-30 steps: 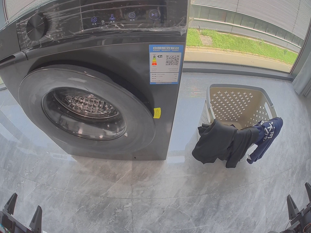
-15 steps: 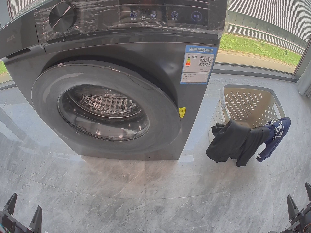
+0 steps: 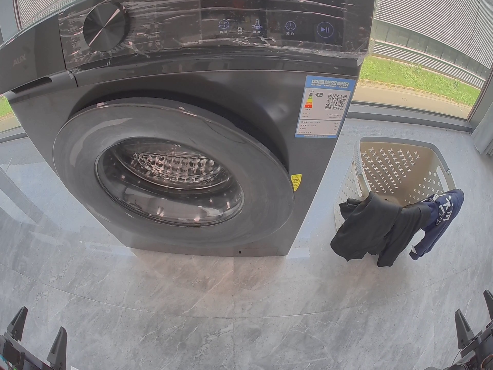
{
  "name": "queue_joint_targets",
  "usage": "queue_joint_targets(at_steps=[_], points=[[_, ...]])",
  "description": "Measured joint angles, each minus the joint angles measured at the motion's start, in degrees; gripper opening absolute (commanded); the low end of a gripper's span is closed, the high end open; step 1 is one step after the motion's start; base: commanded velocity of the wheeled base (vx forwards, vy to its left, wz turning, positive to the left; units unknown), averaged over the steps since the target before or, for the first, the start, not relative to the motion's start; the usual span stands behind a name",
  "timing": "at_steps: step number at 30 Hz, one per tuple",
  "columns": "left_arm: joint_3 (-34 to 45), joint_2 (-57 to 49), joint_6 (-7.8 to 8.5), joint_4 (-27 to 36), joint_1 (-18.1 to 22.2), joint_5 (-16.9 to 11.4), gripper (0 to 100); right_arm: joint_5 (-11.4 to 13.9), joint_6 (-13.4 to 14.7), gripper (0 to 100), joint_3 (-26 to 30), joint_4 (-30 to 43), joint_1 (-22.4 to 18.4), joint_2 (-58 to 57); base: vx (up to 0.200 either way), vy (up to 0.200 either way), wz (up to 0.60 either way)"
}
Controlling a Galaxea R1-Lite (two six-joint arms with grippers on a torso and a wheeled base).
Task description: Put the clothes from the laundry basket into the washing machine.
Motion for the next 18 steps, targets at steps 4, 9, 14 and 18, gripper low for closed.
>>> queue_joint_targets(at_steps=[4, 9, 14, 18], points=[[0.00, 0.00, 0.05, 0.02, 0.00, -0.02, 100, 0.00, 0.00, 100, 0.00, -0.02, 0.02, 0.00, 0.000, 0.200, 0.00], [0.00, 0.00, 0.06, 0.00, -0.01, 0.01, 100, 0.00, -0.02, 100, 0.00, 0.00, -0.01, 0.00, 0.000, 0.200, 0.00], [0.00, 0.00, 0.20, 0.02, -0.06, 0.04, 100, 0.01, 0.00, 100, 0.00, -0.02, 0.00, 0.00, 0.000, 0.000, 0.00], [0.00, -0.02, 0.24, 0.00, -0.11, 0.04, 100, 0.01, 0.00, 100, 0.00, -0.02, 0.02, 0.00, 0.000, 0.000, 0.00]])
